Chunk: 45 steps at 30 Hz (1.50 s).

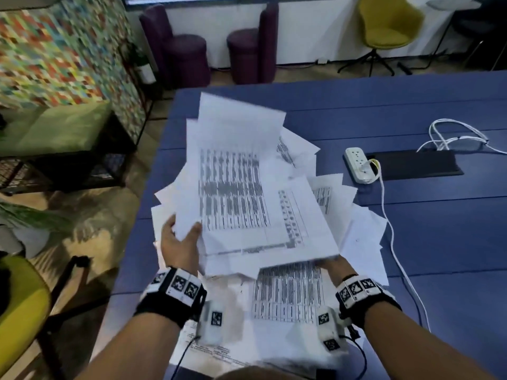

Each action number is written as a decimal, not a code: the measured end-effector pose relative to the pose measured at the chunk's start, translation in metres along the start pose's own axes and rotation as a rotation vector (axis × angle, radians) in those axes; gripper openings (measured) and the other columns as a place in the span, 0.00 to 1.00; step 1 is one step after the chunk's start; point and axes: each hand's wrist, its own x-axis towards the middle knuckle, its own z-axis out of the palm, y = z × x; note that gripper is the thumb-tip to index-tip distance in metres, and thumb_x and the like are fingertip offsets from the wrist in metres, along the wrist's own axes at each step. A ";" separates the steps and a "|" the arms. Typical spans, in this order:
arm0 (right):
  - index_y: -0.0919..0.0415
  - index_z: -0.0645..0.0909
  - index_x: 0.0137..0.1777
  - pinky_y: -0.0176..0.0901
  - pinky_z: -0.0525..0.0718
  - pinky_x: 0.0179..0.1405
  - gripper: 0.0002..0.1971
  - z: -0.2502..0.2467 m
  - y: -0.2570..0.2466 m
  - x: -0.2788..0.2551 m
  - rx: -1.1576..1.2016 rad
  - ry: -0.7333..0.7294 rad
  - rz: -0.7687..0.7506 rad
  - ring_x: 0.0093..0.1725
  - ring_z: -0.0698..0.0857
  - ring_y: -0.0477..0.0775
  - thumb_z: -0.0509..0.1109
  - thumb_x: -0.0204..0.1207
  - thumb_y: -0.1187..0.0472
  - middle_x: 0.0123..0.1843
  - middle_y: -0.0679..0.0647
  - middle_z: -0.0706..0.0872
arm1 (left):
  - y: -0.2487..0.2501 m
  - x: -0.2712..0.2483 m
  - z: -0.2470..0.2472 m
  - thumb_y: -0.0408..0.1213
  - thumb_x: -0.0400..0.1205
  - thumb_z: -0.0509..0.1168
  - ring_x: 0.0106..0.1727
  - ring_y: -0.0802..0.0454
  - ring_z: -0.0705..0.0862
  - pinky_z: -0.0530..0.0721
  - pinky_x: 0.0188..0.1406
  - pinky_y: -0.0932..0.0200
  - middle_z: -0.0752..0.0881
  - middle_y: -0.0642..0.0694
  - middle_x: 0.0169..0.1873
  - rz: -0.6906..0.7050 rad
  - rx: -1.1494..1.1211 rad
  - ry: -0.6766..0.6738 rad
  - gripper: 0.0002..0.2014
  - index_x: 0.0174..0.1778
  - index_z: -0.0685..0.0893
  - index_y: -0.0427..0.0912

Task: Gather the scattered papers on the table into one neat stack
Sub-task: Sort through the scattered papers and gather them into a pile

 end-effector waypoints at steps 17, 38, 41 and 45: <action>0.51 0.67 0.78 0.56 0.62 0.78 0.47 0.012 0.013 -0.006 0.603 0.005 0.018 0.77 0.68 0.59 0.48 0.67 0.20 0.76 0.52 0.72 | -0.065 -0.035 0.000 0.35 0.84 0.62 0.33 0.48 0.68 0.67 0.36 0.55 0.69 0.42 0.35 -0.472 0.458 -0.352 0.09 0.43 0.70 0.37; 0.74 0.77 0.66 0.47 0.78 0.47 0.17 -0.015 0.017 0.028 -0.287 0.160 -0.157 0.48 0.81 0.60 0.67 0.81 0.65 0.55 0.68 0.85 | -0.064 0.015 0.026 0.50 0.81 0.68 0.35 0.40 0.81 0.75 0.34 0.53 0.80 0.33 0.31 -0.200 0.754 -0.335 0.21 0.37 0.78 0.32; 0.75 0.78 0.65 0.44 0.73 0.46 0.17 -0.022 0.012 0.038 -0.353 0.100 -0.114 0.47 0.79 0.58 0.68 0.79 0.65 0.48 0.62 0.81 | -0.062 0.033 0.015 0.45 0.85 0.64 0.66 0.32 0.80 0.77 0.65 0.46 0.81 0.28 0.65 -0.231 0.813 -0.337 0.26 0.69 0.77 0.24; 0.74 0.80 0.62 0.50 0.78 0.47 0.19 -0.023 0.006 0.044 -0.313 0.081 -0.084 0.48 0.83 0.62 0.73 0.76 0.62 0.48 0.65 0.84 | -0.060 0.051 0.002 0.39 0.87 0.62 0.76 0.34 0.72 0.68 0.74 0.50 0.72 0.29 0.76 -0.218 0.982 -0.441 0.26 0.76 0.70 0.25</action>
